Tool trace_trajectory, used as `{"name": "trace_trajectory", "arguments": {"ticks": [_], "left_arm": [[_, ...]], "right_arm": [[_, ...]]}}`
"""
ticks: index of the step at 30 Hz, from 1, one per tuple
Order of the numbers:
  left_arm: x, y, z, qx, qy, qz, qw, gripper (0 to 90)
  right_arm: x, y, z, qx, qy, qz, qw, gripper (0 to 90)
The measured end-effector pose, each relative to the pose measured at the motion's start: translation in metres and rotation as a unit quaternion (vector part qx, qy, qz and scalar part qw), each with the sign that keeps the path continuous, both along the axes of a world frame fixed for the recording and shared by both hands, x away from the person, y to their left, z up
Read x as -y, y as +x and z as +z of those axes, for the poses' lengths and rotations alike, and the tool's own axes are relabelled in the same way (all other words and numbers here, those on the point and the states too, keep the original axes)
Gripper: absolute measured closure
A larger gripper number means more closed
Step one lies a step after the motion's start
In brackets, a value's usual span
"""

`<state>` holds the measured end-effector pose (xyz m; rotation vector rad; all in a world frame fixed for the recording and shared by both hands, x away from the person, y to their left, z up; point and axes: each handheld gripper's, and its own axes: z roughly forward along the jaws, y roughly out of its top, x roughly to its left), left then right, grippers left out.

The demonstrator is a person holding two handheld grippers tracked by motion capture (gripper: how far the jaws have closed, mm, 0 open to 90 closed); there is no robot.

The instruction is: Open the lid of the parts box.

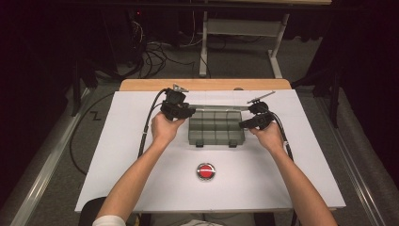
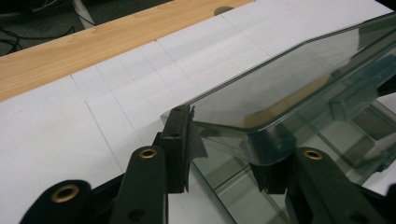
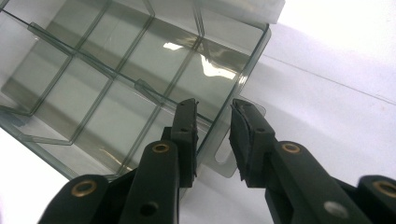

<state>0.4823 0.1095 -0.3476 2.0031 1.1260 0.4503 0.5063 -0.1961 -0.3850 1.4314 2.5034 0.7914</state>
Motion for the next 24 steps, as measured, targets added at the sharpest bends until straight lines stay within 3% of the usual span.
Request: {"name": "trace_trajectory", "arguments": {"ticks": [14,24], "left_arm": [[0.002,0.021,0.003,-0.002,-0.005,0.022,0.9997,64.1],[0.003,0.034,-0.009,-0.020,0.001,0.036,0.9992,68.1]], "right_arm": [[-0.001,-0.001,0.000,0.004,-0.006,0.004,1.0000,73.8],[-0.001,-0.001,0.000,0.004,-0.007,0.005,1.0000,73.9]]}}
